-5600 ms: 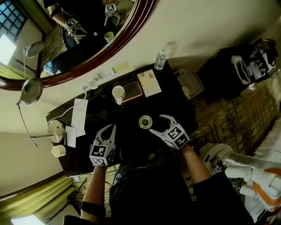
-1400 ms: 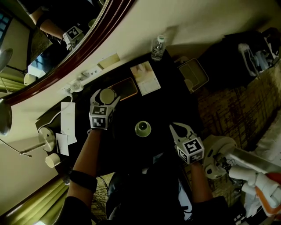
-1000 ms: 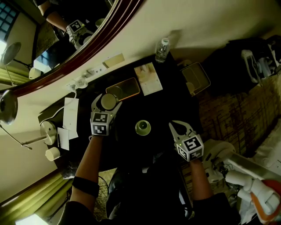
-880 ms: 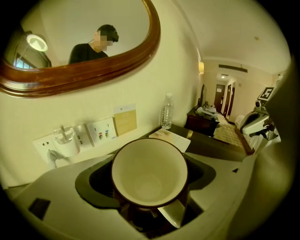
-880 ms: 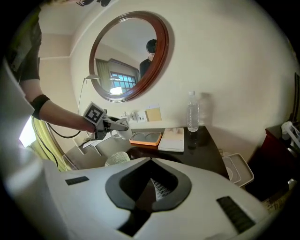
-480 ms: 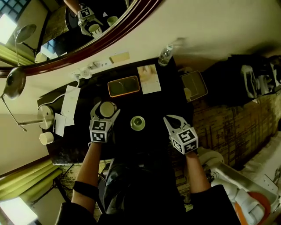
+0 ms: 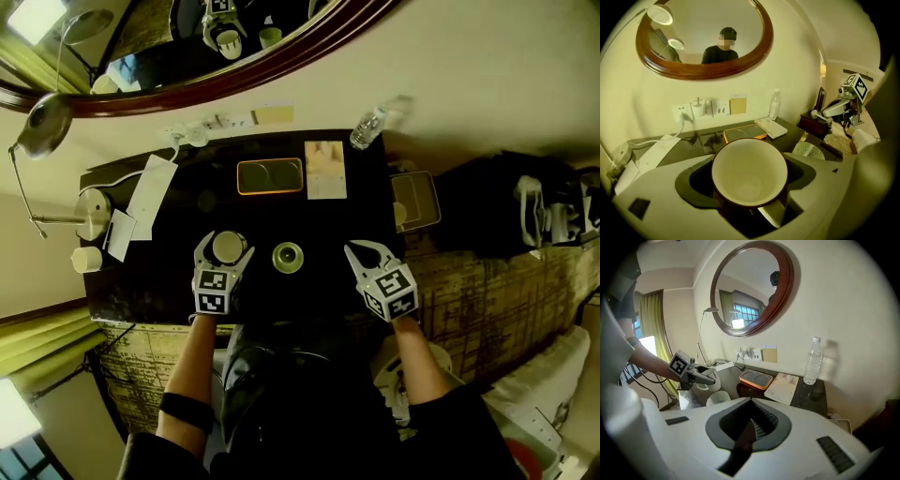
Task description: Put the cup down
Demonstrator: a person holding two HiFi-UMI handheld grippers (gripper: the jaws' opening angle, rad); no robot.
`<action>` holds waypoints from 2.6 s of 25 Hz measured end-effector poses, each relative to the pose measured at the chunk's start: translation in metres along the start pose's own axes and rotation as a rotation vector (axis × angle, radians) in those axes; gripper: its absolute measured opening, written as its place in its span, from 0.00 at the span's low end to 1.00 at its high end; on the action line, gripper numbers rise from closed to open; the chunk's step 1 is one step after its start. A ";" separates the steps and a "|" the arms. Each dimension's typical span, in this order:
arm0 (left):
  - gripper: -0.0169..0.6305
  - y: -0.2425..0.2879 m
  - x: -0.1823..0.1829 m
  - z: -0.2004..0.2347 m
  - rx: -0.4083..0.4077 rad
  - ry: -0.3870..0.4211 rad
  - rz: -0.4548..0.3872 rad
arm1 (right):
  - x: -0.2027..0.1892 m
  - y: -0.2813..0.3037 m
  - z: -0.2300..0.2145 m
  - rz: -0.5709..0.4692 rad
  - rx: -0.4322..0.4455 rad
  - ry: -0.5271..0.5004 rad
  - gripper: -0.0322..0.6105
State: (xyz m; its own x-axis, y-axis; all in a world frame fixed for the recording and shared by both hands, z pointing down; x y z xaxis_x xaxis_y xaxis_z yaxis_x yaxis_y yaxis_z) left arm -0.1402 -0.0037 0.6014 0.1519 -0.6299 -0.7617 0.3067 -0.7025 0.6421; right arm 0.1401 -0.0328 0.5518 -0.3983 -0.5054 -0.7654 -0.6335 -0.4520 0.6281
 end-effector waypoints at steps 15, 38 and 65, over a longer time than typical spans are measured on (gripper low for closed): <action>0.65 0.005 -0.051 -0.002 0.068 -0.060 0.039 | 0.017 0.012 -0.001 0.045 0.067 -0.120 0.05; 0.73 -0.014 -0.047 -0.001 0.069 -0.027 0.035 | 0.017 0.009 0.009 0.023 0.062 -0.088 0.05; 0.23 -0.112 0.074 0.028 0.015 0.025 -0.181 | 0.064 -0.008 0.015 -0.096 -0.014 0.007 0.05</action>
State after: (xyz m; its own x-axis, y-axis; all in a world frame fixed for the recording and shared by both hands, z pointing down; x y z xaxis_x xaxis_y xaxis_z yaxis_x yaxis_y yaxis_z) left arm -0.1898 0.0190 0.4759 0.1185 -0.4844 -0.8668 0.3171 -0.8088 0.4953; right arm 0.1098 -0.0509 0.4957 -0.3317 -0.4640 -0.8214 -0.6594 -0.5087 0.5536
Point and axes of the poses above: the fingertips, and each gripper's own axes: y forward along the fingers, z to its left, x out of its top, the point moved 3 cm from there along -y, backward along the fingers, and after that the axes turned 1 degree about -x, right-handed, at the moved point
